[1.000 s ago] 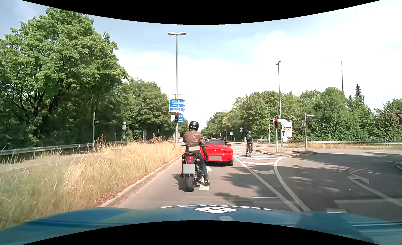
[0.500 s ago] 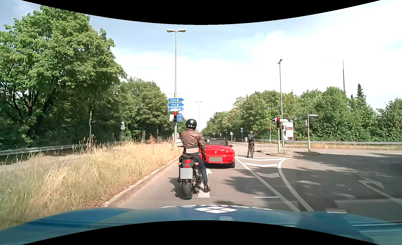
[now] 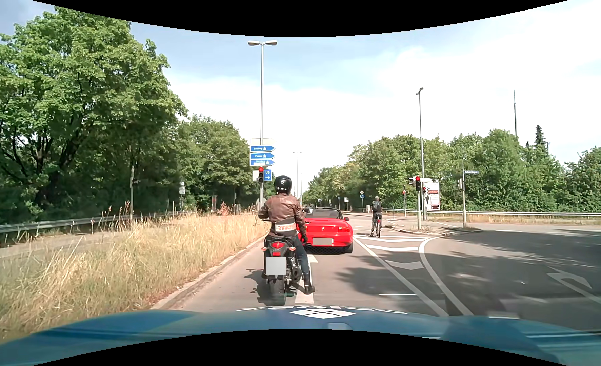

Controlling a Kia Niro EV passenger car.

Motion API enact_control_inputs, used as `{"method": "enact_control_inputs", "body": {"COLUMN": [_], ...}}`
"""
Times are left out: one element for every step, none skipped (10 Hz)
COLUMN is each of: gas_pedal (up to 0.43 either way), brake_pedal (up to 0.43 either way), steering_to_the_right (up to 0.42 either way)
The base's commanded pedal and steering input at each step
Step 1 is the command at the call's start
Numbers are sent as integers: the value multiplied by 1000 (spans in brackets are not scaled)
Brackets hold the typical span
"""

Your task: Follow the waypoints while adhering to traffic rules and regulations

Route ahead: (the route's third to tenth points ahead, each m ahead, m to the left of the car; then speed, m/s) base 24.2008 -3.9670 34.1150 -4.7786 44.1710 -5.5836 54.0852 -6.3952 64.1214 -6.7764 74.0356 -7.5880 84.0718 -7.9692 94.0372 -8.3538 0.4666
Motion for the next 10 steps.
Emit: {"method": "enact_control_inputs", "body": {"gas_pedal": [0, 0, 0, 0, 0, 0, 0, 0, 0, 0], "brake_pedal": [165, 165, 165, 165, 165, 165, 171, 165, 140, 146], "steering_to_the_right": [-2, -2, -2, -2, -3, -2, -2, -2, -3, -2]}}
